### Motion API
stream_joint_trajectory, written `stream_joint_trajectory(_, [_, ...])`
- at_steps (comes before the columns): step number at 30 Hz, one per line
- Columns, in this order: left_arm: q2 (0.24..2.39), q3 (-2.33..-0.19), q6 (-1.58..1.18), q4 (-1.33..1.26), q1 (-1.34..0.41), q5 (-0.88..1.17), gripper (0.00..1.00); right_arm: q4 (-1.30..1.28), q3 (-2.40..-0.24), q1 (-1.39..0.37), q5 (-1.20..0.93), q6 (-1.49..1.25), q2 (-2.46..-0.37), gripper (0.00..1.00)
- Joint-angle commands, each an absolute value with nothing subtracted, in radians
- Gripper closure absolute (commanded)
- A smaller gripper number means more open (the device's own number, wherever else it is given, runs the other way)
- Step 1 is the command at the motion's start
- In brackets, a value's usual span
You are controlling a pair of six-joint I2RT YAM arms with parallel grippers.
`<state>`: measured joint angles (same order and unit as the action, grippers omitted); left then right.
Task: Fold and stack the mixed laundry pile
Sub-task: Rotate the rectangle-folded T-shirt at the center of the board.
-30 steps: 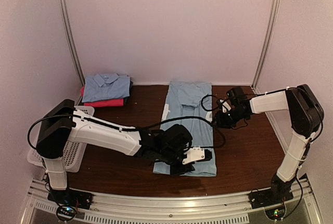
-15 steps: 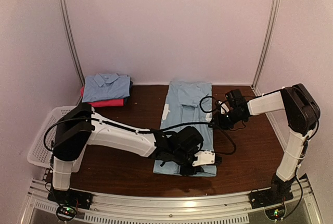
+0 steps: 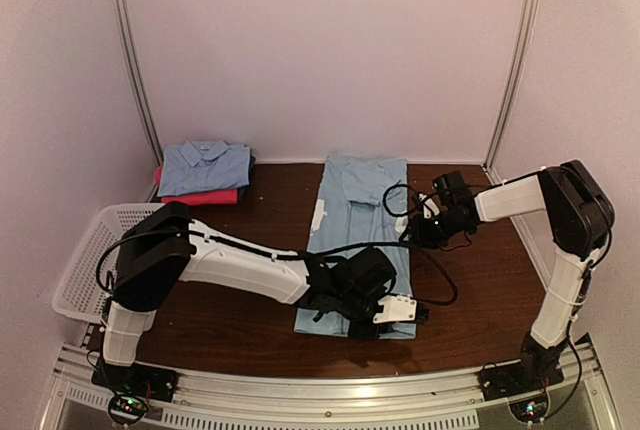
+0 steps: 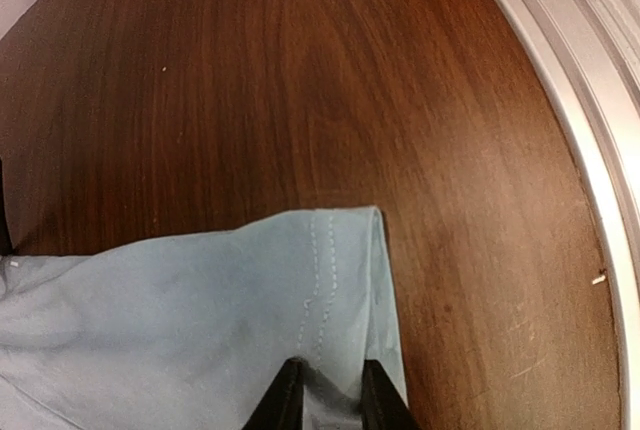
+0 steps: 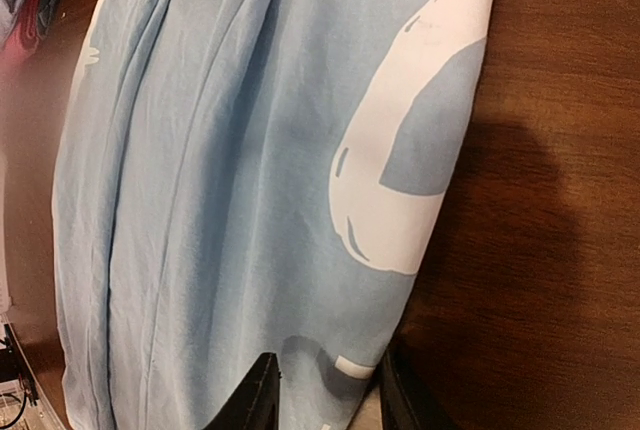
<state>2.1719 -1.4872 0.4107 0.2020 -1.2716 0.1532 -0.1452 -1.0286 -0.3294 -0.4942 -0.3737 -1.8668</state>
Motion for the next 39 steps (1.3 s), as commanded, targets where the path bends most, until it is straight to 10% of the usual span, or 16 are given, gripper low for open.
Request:
stream_joint_trajectory(1, [2.18, -1.513, 0.426, 0.192, -1.278, 0.135, 0.83, -0.16, -1.032, -0.326, -0.491, -0.377, -1.898, 0.65])
stream_joint_trajectory(27, [2.065, -1.353, 0.442, 0.232, -1.285, 0.134, 1.0, -0.178, -1.062, -0.326, -0.485, -0.37, -1.931, 0.65])
stream_joint_trajectory(39, [2.01, -1.333, 0.393, 0.254, -1.292, 0.089, 0.77, -0.218, -1.05, -0.331, -0.508, -0.355, -1.779, 0.59])
